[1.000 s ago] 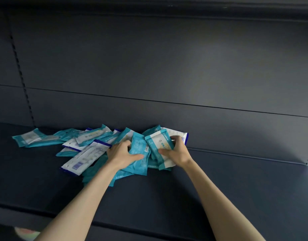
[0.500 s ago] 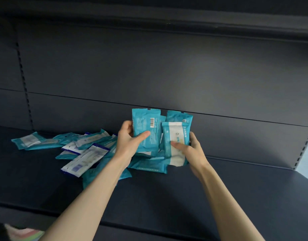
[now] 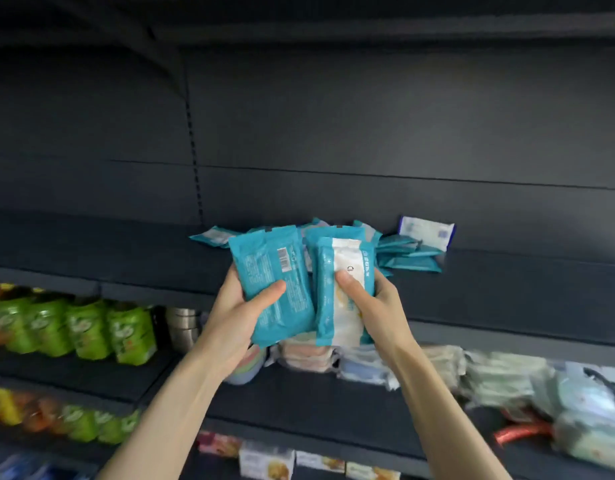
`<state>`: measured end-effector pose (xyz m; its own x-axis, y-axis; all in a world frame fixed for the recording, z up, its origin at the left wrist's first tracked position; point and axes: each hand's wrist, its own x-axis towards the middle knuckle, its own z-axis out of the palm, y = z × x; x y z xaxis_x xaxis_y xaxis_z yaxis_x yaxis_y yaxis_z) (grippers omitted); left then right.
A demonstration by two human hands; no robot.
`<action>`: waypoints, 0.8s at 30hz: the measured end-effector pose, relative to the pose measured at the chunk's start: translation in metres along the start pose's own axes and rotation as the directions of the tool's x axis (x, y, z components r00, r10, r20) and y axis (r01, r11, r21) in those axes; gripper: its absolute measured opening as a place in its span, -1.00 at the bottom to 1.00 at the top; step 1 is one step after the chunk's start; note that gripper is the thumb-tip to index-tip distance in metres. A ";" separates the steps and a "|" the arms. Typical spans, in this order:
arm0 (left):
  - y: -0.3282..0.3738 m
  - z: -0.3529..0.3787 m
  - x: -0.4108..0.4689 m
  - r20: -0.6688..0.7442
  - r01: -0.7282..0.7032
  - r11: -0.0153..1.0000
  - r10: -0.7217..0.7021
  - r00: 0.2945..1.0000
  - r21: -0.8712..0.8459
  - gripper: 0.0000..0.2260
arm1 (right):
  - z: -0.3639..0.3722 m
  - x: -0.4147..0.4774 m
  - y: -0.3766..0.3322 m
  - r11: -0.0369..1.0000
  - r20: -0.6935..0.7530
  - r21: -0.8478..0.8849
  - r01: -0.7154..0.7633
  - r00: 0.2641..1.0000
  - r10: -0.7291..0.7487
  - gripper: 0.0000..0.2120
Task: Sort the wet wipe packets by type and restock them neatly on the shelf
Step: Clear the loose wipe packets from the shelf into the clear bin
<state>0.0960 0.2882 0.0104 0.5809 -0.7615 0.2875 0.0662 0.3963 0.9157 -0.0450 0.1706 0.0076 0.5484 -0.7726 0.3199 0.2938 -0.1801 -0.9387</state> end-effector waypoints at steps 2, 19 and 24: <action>0.004 -0.057 -0.028 -0.065 0.032 0.999 -0.030 0.997 0.033 -0.58 | 0.054 -0.027 0.019 0.999 0.033 -0.001 -0.052 0.998 0.052 -0.73; -0.087 -0.408 -0.086 -0.415 0.343 0.874 -0.187 0.891 0.343 -0.77 | 0.341 -0.080 0.259 0.849 0.247 -0.055 -0.525 0.817 0.521 -0.72; -0.156 -0.493 -0.071 -0.398 0.524 0.762 -0.376 0.837 0.381 -0.85 | 0.387 -0.081 0.359 0.745 0.200 -0.120 -0.656 0.719 0.666 -0.66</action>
<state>0.4445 0.5333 -0.2913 0.7841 -0.5820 -0.2155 0.0455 -0.2924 0.9552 0.3185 0.4043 -0.3055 0.7464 -0.5538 -0.3691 -0.2349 0.2997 -0.9247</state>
